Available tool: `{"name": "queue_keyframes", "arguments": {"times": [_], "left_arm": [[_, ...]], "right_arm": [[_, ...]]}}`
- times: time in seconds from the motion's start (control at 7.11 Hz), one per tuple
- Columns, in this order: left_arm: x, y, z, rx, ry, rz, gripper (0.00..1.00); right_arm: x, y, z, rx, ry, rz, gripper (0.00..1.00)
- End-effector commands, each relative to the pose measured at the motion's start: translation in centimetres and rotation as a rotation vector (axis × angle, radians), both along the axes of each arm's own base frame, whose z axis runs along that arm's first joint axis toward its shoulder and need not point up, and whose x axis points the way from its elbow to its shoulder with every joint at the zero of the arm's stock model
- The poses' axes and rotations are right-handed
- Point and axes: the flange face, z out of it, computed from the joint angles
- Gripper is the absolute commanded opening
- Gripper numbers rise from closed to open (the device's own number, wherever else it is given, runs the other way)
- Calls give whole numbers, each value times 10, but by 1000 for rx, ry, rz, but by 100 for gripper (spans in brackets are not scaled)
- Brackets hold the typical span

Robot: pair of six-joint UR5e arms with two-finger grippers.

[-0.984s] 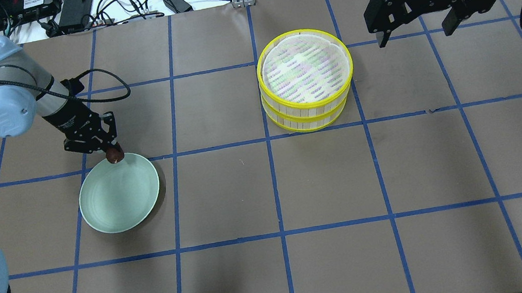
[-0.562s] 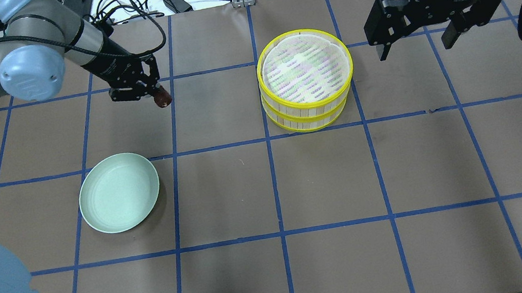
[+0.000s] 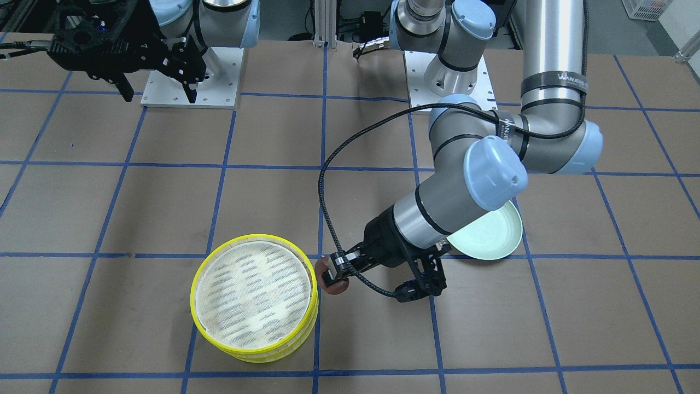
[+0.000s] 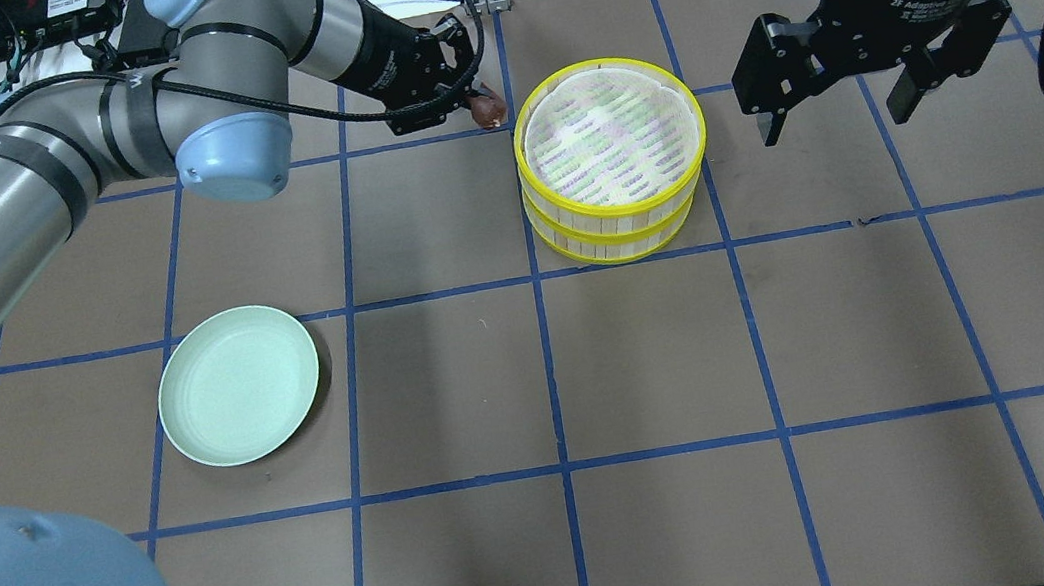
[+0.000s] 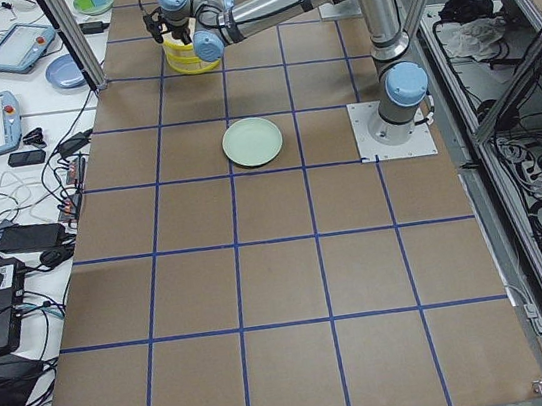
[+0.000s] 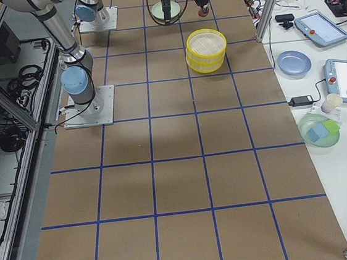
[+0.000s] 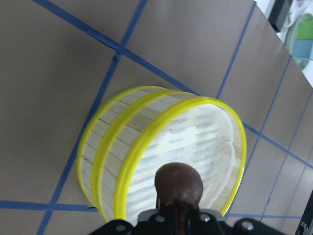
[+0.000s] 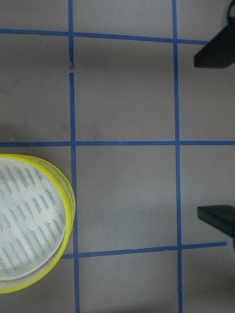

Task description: Stack buns with steamer

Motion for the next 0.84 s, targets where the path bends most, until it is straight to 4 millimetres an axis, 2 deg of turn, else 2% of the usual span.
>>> {"name": "queue_keyframes", "arguments": {"times": [0.0, 0.14, 0.28, 0.7], "left_arm": [[-54, 9, -24, -16, 74, -63, 10], [-62, 9, -40, 4, 71, -65, 71], [-63, 8, -42, 28, 77, -42, 99], [-63, 10, -31, 48, 90, -4, 100]], "right_arm": [[-1, 0, 0, 0, 13, 1, 100], [0, 0, 0, -3, 3, 3, 100], [0, -1, 0, -4, 2, -2, 100], [-1, -1, 0, -5, 5, -2, 100]]}}
